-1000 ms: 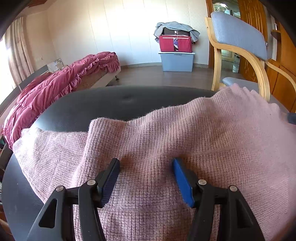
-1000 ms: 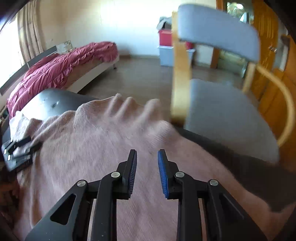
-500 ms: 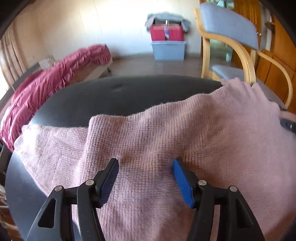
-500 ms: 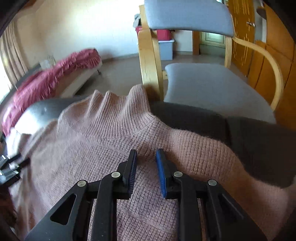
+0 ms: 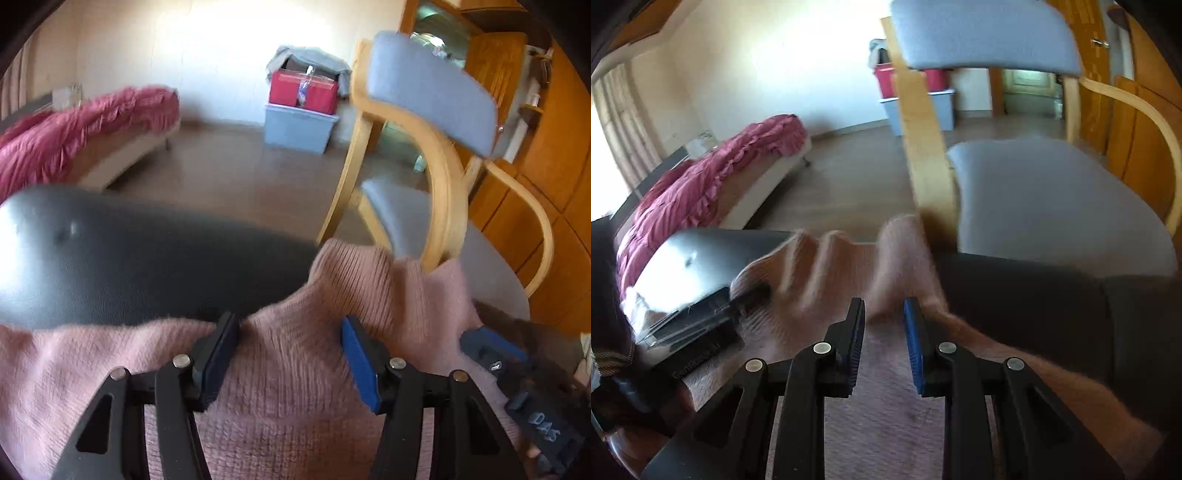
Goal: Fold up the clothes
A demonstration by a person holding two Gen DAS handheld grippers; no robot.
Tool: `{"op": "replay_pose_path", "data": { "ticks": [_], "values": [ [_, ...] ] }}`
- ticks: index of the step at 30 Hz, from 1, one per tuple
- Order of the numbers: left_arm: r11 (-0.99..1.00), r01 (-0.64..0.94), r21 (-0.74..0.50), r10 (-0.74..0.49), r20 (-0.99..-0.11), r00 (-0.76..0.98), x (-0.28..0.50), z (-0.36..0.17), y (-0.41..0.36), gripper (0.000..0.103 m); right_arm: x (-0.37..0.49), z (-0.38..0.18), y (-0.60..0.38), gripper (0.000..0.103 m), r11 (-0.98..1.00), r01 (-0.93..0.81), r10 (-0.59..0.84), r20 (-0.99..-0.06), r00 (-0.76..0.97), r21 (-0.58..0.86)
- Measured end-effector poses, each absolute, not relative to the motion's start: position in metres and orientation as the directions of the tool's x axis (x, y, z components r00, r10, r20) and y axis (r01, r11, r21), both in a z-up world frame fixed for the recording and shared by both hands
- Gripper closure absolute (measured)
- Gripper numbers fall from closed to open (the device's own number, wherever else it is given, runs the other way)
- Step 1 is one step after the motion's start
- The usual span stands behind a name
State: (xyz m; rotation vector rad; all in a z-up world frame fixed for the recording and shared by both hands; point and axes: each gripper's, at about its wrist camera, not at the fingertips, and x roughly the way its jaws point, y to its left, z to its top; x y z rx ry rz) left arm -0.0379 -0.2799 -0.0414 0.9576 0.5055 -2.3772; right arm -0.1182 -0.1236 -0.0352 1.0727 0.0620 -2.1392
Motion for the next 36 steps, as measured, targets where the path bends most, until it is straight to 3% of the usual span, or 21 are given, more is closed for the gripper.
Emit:
{"op": "replay_pose_path", "data": {
  "ticks": [2, 3, 4, 11, 17, 25, 27, 32, 36],
  "values": [
    [-0.772, 0.622, -0.130, -0.357, -0.722, -0.593, -0.033, -0.042, -0.285, 0.044, -0.126, -0.036, -0.118, 0.085, -0.743, 0.603, -0.590, -0.710, -0.385, 0.291],
    [-0.760, 0.635, -0.141, -0.359, -0.724, -0.590, -0.030, -0.042, -0.288, 0.047, -0.130, -0.037, -0.111, 0.099, -0.755, 0.580, -0.586, -0.710, -0.390, 0.305],
    [-0.747, 0.647, -0.152, -0.361, -0.725, -0.587, -0.026, -0.043, -0.292, 0.047, -0.135, -0.038, -0.104, 0.103, -0.770, 0.549, -0.583, -0.711, -0.394, 0.326],
    [-0.712, 0.682, -0.167, -0.375, -0.731, -0.570, -0.014, -0.041, -0.304, 0.051, -0.143, -0.035, -0.100, 0.103, -0.800, 0.523, -0.545, -0.721, -0.429, 0.294],
    [-0.717, 0.677, -0.167, -0.368, -0.734, -0.571, -0.018, -0.041, -0.309, 0.048, -0.117, -0.005, -0.103, 0.099, -0.707, 0.621, -0.655, -0.644, -0.395, 0.338],
    [-0.716, 0.674, -0.181, -0.359, -0.733, -0.578, -0.019, -0.043, -0.313, 0.048, -0.110, -0.015, -0.196, 0.099, -0.527, 0.782, -0.685, -0.710, -0.161, 0.332],
    [-0.716, 0.674, -0.183, -0.358, -0.732, -0.579, -0.019, -0.043, -0.313, 0.048, -0.118, -0.031, -0.201, 0.100, -0.560, 0.765, -0.668, -0.720, -0.189, 0.318],
    [-0.713, 0.677, -0.183, -0.362, -0.731, -0.578, -0.018, -0.043, -0.312, 0.048, -0.158, -0.039, -0.170, 0.103, -0.639, 0.601, -0.714, -0.662, -0.230, 0.480],
    [-0.711, 0.678, -0.186, -0.361, -0.731, -0.579, -0.017, -0.043, -0.313, 0.048, -0.167, -0.039, -0.160, 0.103, -0.640, 0.559, -0.734, -0.634, -0.243, 0.527]
  ]
}}
